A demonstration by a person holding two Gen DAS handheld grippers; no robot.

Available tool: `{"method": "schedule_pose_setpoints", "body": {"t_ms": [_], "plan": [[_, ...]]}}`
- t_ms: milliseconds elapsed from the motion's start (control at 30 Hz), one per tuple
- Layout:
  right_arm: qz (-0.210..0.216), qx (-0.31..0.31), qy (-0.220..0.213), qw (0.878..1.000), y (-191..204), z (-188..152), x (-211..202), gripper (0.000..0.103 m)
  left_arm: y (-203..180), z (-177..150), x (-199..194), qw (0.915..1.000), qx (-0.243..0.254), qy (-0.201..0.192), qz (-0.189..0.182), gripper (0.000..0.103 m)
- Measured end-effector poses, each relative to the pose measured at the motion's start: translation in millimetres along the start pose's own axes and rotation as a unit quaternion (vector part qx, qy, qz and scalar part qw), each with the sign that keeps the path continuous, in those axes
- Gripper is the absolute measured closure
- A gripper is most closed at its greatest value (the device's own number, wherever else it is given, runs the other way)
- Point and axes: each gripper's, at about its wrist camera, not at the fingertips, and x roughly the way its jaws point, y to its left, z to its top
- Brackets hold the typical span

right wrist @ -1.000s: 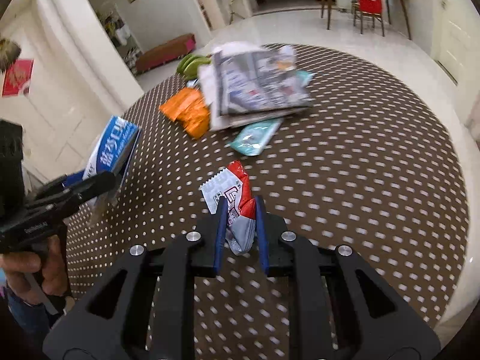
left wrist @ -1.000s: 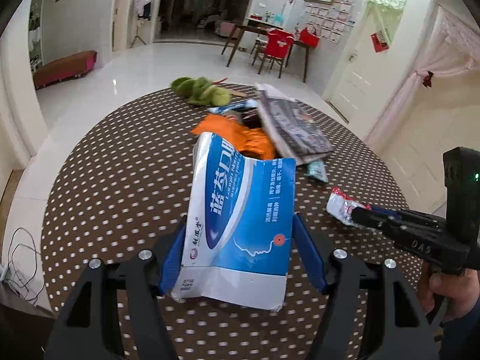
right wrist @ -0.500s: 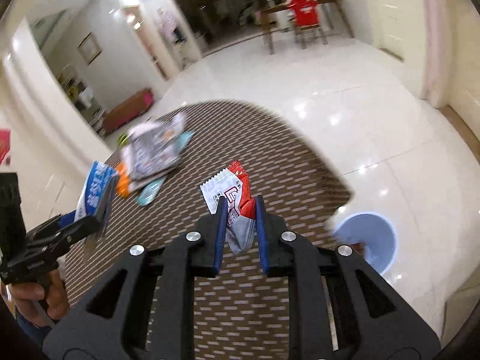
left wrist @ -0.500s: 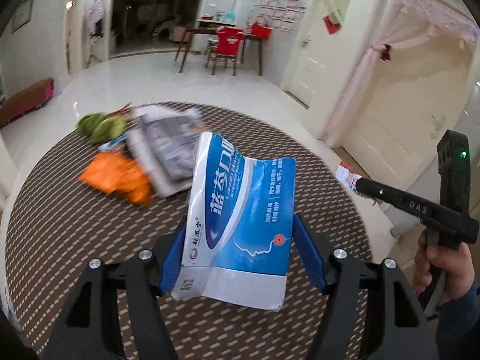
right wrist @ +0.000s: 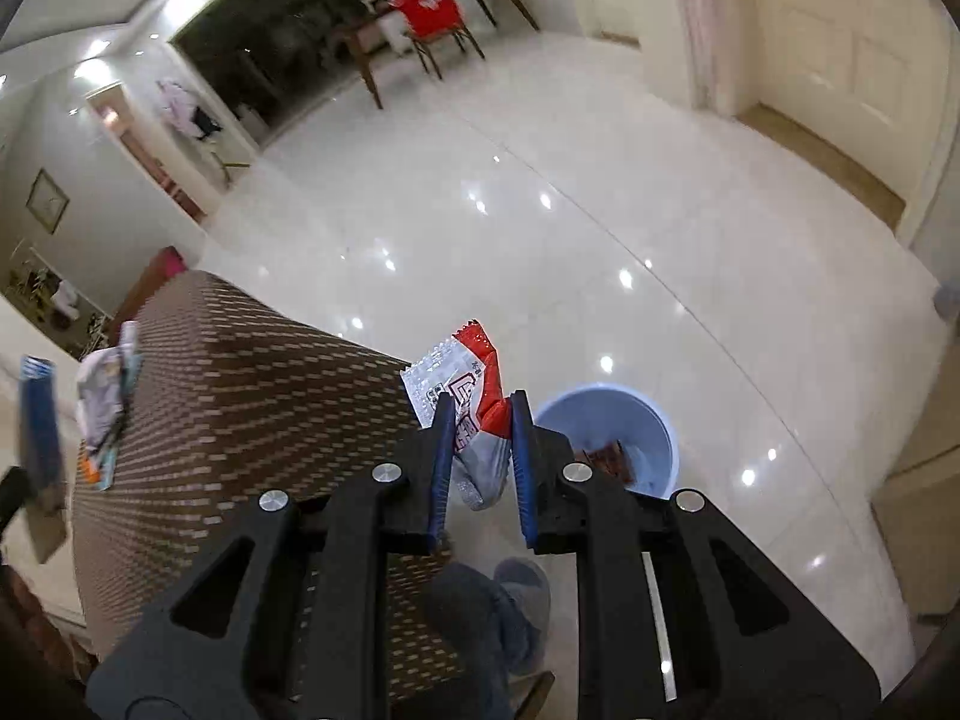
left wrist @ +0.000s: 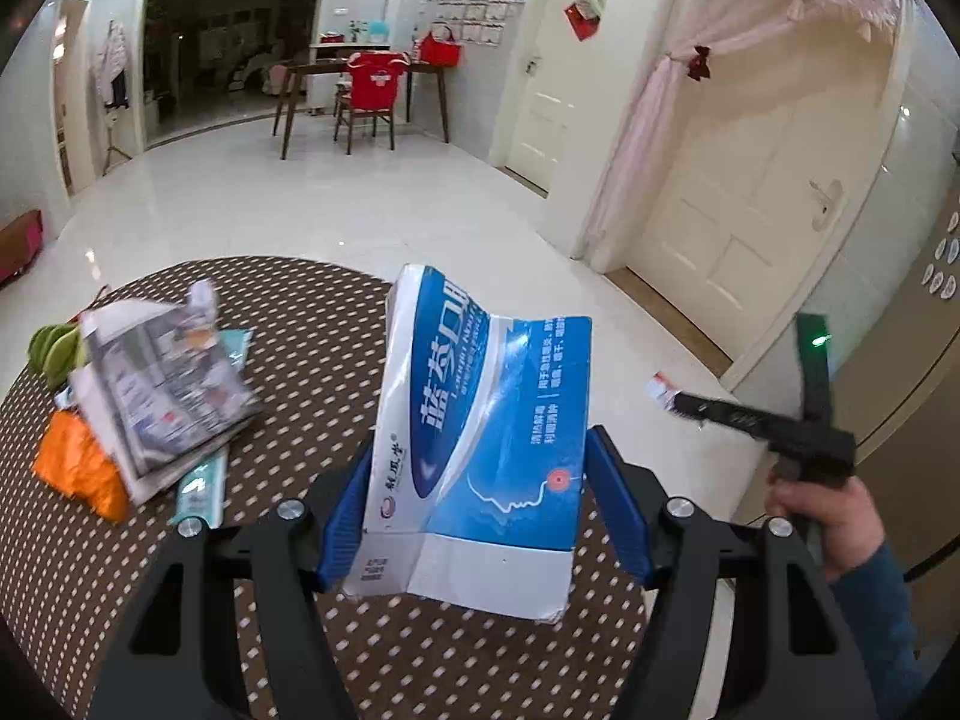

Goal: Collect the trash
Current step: 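Carry both items to the blue wastebasket and open both tools to drop them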

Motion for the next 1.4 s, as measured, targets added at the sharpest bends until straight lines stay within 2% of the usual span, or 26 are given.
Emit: {"method": "schedule_pose_setpoints", "body": {"t_ms": [100,133,167,200,233,300,367,467,733,900,1000,1067,1200,1400], "plan": [[0.000,0.013,0.015,1.000,-13,2,21,0.082,-10,9,17,0.9999,0.008,0.006,-0.006,0.037],[0.000,0.018,0.021,1.000,-17,3,27,0.073,-14,12,23,0.9999,0.010,0.009,-0.009,0.037],[0.001,0.024,0.026,0.999,-22,4,33,0.048,-19,15,31,0.9997,0.014,0.013,-0.013,0.037],[0.000,0.036,0.028,0.999,-30,5,38,0.037,-24,17,36,0.9996,0.016,0.016,-0.016,0.037],[0.001,0.046,0.025,0.999,-36,6,39,0.033,-31,19,44,0.9994,0.021,0.020,-0.022,0.037],[0.011,0.061,0.022,0.998,-45,7,37,0.032,-42,23,55,0.9988,0.030,0.026,-0.027,0.037],[0.010,0.069,0.011,0.997,-53,7,30,0.020,-55,26,67,0.9981,0.041,0.031,-0.036,0.037],[0.008,0.086,-0.001,0.996,-67,8,20,0.010,-79,34,93,0.9959,0.058,0.045,-0.052,0.037],[0.002,0.115,-0.044,0.992,-94,18,-12,0.007,-121,44,157,0.9892,0.077,0.090,-0.086,0.037],[0.006,0.117,-0.066,0.991,-95,25,-25,0.007,-131,44,201,0.9845,0.075,0.132,-0.087,0.035],[0.010,0.112,-0.072,0.991,-91,26,-27,0.007,-131,42,225,0.9790,0.070,0.167,-0.093,0.029],[0.014,0.113,-0.076,0.991,-88,26,-25,0.007,-132,42,235,0.9769,0.071,0.181,-0.088,0.015],[0.016,0.114,-0.078,0.990,-82,22,-25,0.006,-134,43,239,0.9788,0.070,0.180,-0.069,0.011],[0.009,0.112,-0.079,0.991,-77,18,-29,0.006,-124,46,203,0.9865,0.066,0.140,-0.054,0.009]]}}
